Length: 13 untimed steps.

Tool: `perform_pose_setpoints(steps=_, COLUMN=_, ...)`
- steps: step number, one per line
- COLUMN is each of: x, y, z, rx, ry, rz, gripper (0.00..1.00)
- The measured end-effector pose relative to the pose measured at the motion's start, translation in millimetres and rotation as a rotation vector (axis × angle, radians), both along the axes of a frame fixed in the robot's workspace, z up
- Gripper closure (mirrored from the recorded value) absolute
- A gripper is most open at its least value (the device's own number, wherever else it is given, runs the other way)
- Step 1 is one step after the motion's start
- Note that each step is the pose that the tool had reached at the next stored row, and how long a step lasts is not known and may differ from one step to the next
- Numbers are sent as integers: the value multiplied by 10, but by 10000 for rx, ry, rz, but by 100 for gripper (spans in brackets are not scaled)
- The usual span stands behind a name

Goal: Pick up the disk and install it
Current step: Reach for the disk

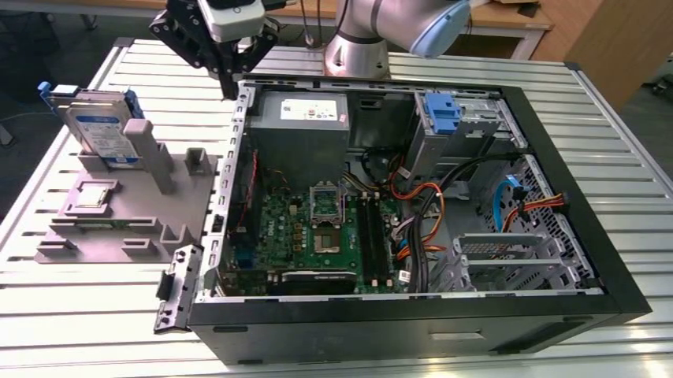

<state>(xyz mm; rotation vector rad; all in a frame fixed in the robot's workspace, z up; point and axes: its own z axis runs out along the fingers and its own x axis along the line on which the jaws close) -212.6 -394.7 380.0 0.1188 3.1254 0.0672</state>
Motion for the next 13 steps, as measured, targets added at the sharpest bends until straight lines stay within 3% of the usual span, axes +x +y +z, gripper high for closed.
perform_pose_setpoints(steps=13, x=-56, y=1, z=-10, rx=0, ry=1, rz=-1, gripper=90)
